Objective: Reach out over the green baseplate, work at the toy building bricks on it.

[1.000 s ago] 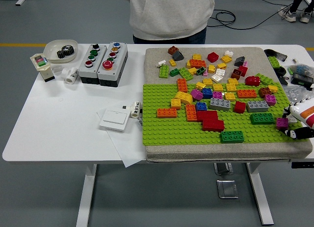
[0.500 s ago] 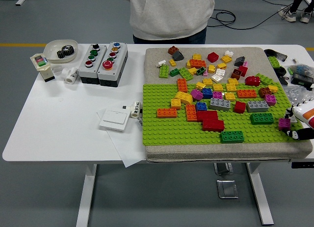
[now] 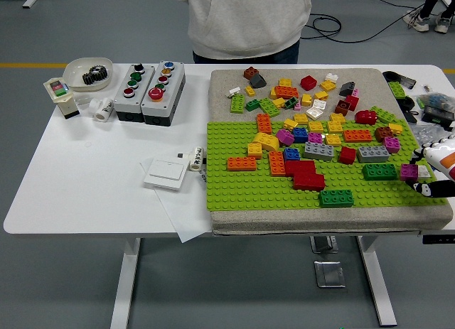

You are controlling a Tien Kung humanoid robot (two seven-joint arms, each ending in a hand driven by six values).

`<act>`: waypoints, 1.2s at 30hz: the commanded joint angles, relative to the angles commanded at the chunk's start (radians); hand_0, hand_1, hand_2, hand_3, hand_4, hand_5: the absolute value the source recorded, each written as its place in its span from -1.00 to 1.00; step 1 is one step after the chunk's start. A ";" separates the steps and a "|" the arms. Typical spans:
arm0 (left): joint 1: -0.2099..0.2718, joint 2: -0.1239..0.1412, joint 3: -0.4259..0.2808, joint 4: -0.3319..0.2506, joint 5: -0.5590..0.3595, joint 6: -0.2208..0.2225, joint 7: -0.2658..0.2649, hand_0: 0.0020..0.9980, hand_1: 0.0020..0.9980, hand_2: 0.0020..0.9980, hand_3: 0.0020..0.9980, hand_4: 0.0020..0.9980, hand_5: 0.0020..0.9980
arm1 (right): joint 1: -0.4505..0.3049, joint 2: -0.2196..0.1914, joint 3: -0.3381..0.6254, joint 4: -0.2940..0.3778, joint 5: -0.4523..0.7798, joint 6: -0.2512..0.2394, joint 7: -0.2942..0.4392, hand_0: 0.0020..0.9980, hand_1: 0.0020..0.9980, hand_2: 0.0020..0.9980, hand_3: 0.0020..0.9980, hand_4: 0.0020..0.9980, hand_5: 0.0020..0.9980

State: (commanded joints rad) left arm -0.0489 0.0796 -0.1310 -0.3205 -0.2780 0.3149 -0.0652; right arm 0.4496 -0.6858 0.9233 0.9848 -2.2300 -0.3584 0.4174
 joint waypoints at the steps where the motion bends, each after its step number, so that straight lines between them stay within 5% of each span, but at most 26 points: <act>1: 0.000 0.000 0.000 0.000 0.000 0.000 0.000 0.34 0.51 0.53 0.16 0.31 0.21 | -0.002 -0.003 -0.001 0.019 0.005 -0.002 0.002 -0.23 -0.01 0.14 0.03 0.37 -0.06; 13: -0.003 0.000 0.006 -0.001 -0.010 -0.001 -0.003 0.34 0.50 0.53 0.16 0.31 0.21 | 0.036 0.007 -0.115 0.131 0.056 -0.009 0.025 -0.22 -0.01 0.14 0.03 0.37 -0.07; 36: -0.007 0.000 0.013 -0.002 -0.020 -0.003 -0.008 0.33 0.50 0.53 0.16 0.31 0.21 | 0.079 0.040 -0.237 0.139 0.049 -0.002 0.012 -0.22 0.00 0.15 0.04 0.39 -0.10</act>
State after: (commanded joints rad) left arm -0.0558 0.0801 -0.1181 -0.3224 -0.2984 0.3115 -0.0733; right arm 0.5290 -0.6462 0.6862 1.1237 -2.1808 -0.3601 0.4299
